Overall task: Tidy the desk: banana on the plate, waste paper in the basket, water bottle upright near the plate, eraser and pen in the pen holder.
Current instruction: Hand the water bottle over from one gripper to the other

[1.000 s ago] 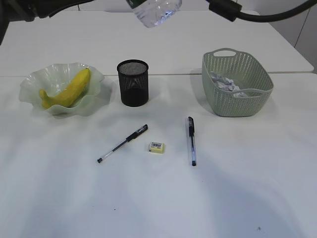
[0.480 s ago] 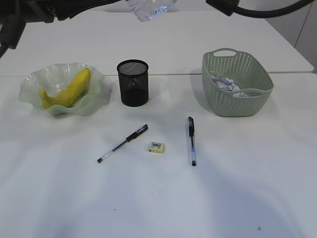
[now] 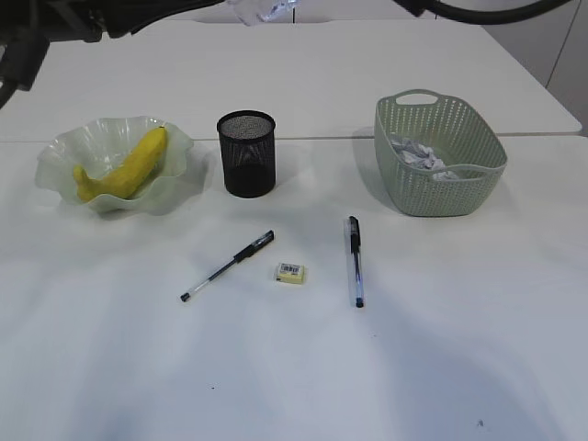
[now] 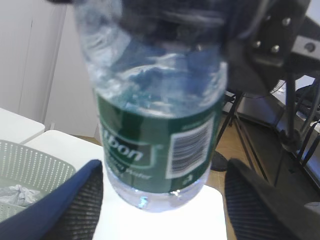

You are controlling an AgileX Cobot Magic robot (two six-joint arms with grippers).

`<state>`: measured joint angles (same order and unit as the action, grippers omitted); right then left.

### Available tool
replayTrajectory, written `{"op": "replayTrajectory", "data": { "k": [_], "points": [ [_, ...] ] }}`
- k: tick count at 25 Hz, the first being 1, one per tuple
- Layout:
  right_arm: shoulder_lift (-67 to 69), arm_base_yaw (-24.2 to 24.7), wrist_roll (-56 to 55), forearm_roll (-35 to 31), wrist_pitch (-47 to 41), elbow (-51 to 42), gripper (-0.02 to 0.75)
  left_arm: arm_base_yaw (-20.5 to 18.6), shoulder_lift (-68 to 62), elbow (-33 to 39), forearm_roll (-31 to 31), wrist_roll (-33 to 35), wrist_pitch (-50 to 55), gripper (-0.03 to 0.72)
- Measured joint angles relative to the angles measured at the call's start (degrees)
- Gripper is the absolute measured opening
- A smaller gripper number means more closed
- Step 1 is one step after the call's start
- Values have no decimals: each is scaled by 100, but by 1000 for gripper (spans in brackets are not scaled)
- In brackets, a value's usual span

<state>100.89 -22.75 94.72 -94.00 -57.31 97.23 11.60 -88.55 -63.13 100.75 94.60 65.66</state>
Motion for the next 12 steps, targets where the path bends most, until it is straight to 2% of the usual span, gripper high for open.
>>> {"op": "replayTrajectory", "data": {
  "k": [7,12],
  "points": [
    [0,0,-88,-415,-20,0,379,0,0,-411,-10,-72,-65,536],
    [0,0,-331,-466,13,0,379,0,0,-537,-10,-109,-79,536]
  ]
}}
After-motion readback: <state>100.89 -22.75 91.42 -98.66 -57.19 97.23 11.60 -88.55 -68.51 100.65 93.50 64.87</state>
